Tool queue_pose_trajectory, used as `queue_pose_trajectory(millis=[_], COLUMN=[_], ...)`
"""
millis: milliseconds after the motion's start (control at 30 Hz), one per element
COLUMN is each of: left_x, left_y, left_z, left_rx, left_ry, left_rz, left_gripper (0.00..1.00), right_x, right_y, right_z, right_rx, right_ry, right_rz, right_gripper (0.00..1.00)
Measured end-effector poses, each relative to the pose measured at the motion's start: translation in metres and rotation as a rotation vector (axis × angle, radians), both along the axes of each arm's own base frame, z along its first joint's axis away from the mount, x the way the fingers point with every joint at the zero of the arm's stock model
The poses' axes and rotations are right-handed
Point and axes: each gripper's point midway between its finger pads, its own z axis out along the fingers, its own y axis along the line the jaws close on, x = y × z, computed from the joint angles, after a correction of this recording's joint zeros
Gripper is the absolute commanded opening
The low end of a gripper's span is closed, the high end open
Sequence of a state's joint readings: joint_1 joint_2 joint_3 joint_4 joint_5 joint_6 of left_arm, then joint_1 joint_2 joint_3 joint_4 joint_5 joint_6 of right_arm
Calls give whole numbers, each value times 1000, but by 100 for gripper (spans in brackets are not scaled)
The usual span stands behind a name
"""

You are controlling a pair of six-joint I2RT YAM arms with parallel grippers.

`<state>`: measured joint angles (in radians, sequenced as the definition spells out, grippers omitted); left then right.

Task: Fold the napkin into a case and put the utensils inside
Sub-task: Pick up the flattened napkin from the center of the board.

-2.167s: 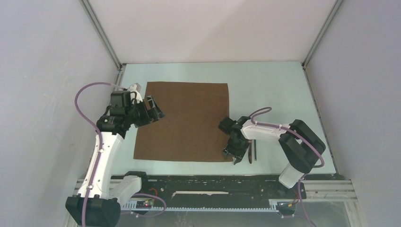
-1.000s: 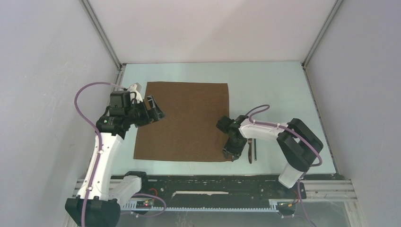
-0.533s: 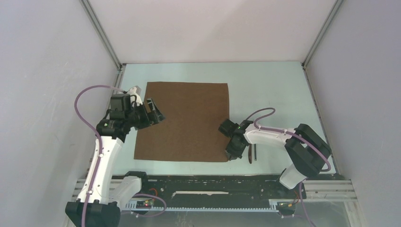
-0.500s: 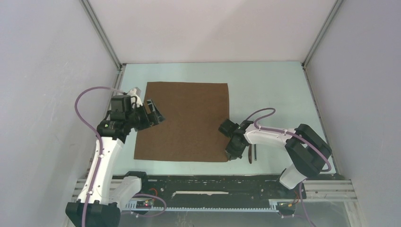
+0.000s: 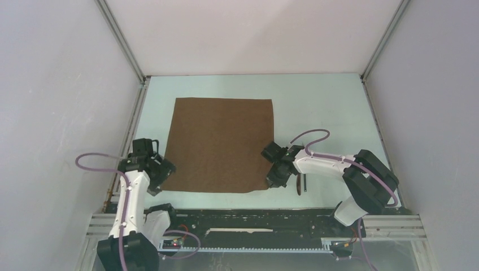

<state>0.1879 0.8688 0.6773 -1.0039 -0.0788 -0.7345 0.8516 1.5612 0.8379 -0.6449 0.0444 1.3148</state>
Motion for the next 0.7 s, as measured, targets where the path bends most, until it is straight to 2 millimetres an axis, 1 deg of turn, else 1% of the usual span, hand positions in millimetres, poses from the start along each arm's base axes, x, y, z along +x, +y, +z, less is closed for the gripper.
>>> queue_pose_trajectory(millis=[67,133,300,367,433,533,700], left_x=[-16,-26,-40,-44,-47,-46,-33], left_y=[7,14,31,36,41,45,46], left_z=[-8,-11,-18,-22,-28,-37,-47], left_rx=[1,17,75,82,87,91,71], left_ry=[65,100,102,122,163,220,221], left_rz=[104,199,378,429,468,483,464], left_gripper=[75,72,59,58,61,64,69], right_x=[4,7,12,14,16,18,22], right_y=[4,7,7,8,10,11,14], right_z=[1,2,3,3,4,5,7], right_rx=[16,27,38,48,61,74,112], right_ry=[-16,-30,-44,-45,-47,-54,-49], right_rz=[3,10,25,34,44,58,72], right_gripper=[0,0,0,0,0,0,0])
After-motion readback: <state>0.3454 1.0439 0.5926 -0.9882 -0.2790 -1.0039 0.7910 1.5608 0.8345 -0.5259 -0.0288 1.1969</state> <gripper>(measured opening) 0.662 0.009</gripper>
